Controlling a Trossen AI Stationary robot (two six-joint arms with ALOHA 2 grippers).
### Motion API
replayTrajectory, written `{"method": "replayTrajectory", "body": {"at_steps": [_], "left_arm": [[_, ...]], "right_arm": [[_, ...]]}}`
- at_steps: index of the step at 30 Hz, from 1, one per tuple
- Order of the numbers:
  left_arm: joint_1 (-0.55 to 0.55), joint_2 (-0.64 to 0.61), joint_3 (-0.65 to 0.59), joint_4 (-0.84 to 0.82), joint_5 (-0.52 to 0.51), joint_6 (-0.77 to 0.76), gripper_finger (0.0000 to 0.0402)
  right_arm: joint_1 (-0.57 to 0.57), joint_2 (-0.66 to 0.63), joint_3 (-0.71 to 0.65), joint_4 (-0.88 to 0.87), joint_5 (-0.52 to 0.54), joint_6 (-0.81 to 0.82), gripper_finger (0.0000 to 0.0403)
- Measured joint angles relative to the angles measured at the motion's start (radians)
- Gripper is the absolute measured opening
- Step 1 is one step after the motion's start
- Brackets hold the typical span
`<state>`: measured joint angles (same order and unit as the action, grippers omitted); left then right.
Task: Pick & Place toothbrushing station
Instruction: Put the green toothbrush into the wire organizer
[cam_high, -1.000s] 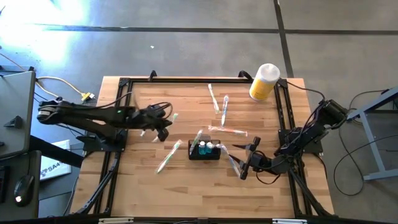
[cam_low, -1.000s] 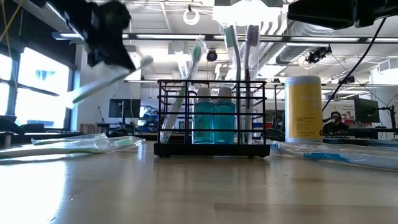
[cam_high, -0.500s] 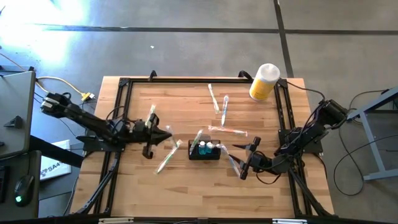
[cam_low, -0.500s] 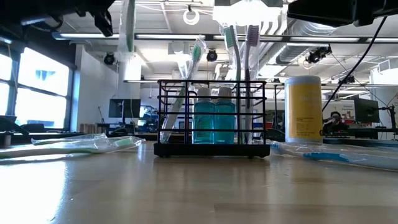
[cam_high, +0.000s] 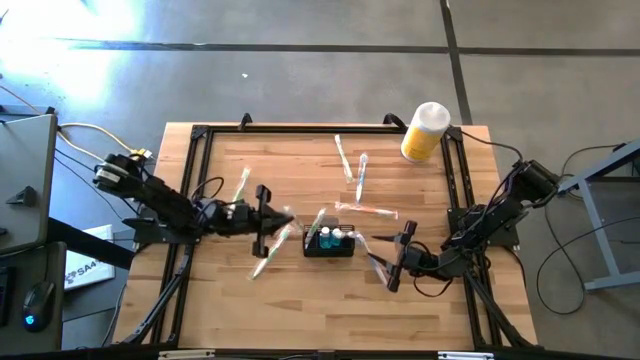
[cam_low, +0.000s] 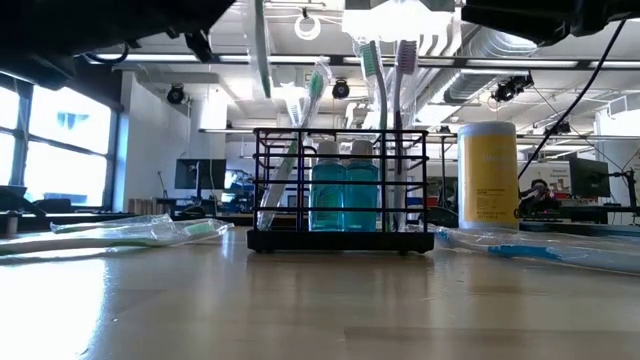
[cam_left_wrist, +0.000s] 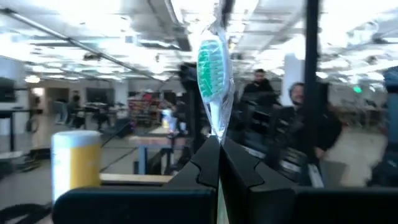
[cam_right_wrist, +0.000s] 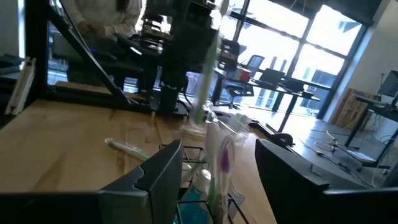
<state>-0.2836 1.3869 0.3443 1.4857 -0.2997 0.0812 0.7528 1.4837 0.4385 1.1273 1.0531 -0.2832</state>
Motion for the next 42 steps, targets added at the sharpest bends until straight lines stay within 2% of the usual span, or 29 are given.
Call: {"method": "replayTrajectory", "body": {"at_steps": [8, 15, 21, 42], "left_arm": [[0.111, 0.043, 0.0, -0.011, 0.035, -0.139, 0.0], [0.113, 0.15, -0.001, 0.072, 0.05, -0.2, 0.0], [0.113, 0.22, 0.021, 0.079, 0.049, -0.222, 0.0], [0.113, 0.354, 0.019, 0.08, 0.055, -0.247, 0.0]], "right_arm": [[-0.007, 0.0, 0.0, 0.007, -0.013, -0.005, 0.0194], [-0.013, 0.0, 0.0, 0.007, -0.014, -0.013, 0.0194], [-0.032, 0.0, 0.0, 0.006, -0.019, -0.028, 0.0194], [-0.035, 0.0, 0.0, -0.004, -0.039, -0.028, 0.0194]]}}
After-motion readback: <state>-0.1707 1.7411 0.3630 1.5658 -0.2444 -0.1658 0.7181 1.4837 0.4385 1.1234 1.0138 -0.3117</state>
